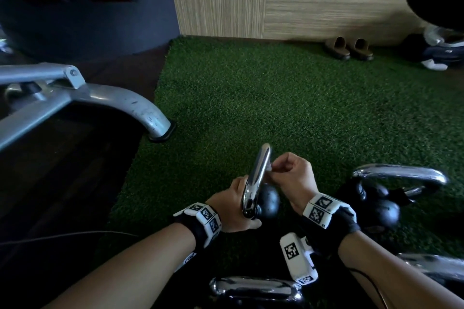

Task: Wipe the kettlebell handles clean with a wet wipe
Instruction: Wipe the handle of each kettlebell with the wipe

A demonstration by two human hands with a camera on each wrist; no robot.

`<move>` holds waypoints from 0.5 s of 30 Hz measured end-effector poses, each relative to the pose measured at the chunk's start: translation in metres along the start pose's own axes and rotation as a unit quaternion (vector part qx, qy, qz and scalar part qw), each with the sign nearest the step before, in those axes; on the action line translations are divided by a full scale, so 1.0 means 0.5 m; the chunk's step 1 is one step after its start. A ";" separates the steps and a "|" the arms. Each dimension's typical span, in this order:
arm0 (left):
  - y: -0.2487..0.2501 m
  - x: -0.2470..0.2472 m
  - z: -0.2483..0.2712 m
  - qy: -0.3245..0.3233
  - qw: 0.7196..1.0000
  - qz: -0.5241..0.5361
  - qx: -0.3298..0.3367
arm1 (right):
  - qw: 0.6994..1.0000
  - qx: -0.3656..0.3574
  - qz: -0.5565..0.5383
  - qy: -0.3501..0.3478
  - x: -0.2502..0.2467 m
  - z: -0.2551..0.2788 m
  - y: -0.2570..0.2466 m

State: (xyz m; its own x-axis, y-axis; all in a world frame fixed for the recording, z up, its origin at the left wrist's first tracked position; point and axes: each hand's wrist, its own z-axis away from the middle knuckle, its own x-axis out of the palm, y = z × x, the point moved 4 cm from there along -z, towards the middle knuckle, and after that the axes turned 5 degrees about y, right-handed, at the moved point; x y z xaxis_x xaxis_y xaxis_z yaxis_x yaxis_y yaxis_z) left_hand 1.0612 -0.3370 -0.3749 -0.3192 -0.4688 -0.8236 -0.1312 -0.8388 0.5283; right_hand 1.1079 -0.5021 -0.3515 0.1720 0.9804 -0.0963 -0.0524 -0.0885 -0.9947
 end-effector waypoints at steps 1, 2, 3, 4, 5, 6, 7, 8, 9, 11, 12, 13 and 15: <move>-0.001 0.000 -0.001 0.000 1.000 0.003 0.000 | 1.000 -0.014 0.026 0.002 -0.002 0.000 -0.005; -0.002 0.000 -0.002 0.000 1.000 0.008 0.001 | 0.998 -0.029 0.053 0.009 -0.004 -0.002 -0.011; -0.003 0.000 -0.003 0.000 1.000 0.012 0.000 | 0.996 -0.046 0.078 0.023 -0.006 -0.007 -0.017; -0.004 0.001 -0.004 -0.001 1.000 0.013 -0.001 | 0.992 -0.060 0.099 0.046 -0.006 -0.014 -0.023; -0.007 0.003 -0.006 -0.002 1.000 0.010 0.000 | 0.988 -0.072 0.118 0.075 -0.008 -0.019 -0.029; -0.008 0.005 -0.006 -0.004 1.000 0.006 0.003 | 0.982 -0.082 0.133 0.105 -0.009 -0.023 -0.033; -0.009 0.007 -0.007 -0.005 1.000 0.005 0.007 | 0.977 -0.091 0.146 0.127 -0.008 -0.024 -0.036; -0.011 0.008 -0.009 -0.006 1.000 0.007 0.008 | 0.973 -0.095 0.156 0.138 -0.007 -0.025 -0.036; -0.013 0.009 -0.010 -0.006 1.000 0.007 0.008 | 0.971 -0.093 0.166 0.143 -0.006 -0.026 -0.035; -0.016 0.009 -0.015 -0.008 1.000 0.004 0.010 | 0.969 -0.075 0.189 0.140 -0.007 -0.034 -0.027; -0.018 0.010 -0.017 -0.010 1.000 0.004 0.010 | 0.968 -0.066 0.204 0.134 -0.008 -0.038 -0.024; -0.020 0.011 -0.020 -0.010 1.000 0.003 0.010 | 0.965 -0.063 0.218 0.130 -0.008 -0.042 -0.022; -0.023 0.013 -0.020 -0.007 1.000 -0.001 0.010 | 0.963 -0.066 0.226 0.130 -0.004 -0.046 -0.021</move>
State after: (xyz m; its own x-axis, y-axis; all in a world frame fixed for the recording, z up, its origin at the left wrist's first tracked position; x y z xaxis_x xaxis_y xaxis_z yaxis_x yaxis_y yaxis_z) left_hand 1.0700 -0.3331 -0.3883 -0.3316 -0.4638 -0.8215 -0.1504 -0.8337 0.5314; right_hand 1.1307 -0.5071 -0.3415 0.4030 0.7602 -0.5097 -0.0577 -0.5347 -0.8431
